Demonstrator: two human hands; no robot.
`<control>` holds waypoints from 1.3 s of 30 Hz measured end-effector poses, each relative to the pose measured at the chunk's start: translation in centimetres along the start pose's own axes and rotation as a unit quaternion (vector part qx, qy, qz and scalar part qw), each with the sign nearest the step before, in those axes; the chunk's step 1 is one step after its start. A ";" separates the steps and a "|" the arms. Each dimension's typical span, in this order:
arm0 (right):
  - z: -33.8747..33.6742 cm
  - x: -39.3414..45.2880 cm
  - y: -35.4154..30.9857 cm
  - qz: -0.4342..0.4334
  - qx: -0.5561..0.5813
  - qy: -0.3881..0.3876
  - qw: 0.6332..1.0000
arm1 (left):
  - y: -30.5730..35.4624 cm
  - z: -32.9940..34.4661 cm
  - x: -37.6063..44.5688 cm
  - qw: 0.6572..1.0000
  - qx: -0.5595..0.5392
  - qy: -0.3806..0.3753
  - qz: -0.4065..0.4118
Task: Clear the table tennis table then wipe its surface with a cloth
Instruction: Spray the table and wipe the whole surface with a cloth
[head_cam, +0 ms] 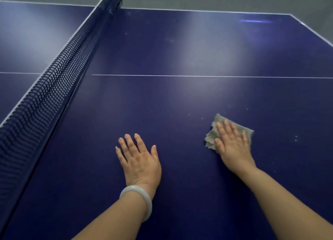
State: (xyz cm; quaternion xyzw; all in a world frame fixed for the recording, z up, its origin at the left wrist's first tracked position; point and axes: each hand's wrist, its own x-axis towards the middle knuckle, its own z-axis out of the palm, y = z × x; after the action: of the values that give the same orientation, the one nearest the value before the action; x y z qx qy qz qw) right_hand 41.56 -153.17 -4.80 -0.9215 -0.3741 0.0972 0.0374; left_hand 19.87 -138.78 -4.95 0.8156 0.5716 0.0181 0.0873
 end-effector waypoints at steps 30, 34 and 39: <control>-1.3 8.8 -4.6 -0.251 -0.034 -0.039 0.966 | -0.3 1.6 0.5 0.997 0.047 0.065 0.004; -3.4 13.6 6.0 0.025 0.001 0.007 1.000 | -0.4 1.8 0.4 0.996 0.040 0.075 0.007; -5.4 19.5 8.3 0.161 0.013 -0.006 0.987 | -0.5 2.0 0.3 0.995 0.041 0.089 0.014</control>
State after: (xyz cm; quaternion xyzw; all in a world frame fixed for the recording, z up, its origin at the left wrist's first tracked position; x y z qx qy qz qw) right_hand 62.01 -145.57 -3.67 -0.9685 -0.2201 0.1124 0.0313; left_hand 19.78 -138.53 -7.04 0.8218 0.5656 0.0689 0.0024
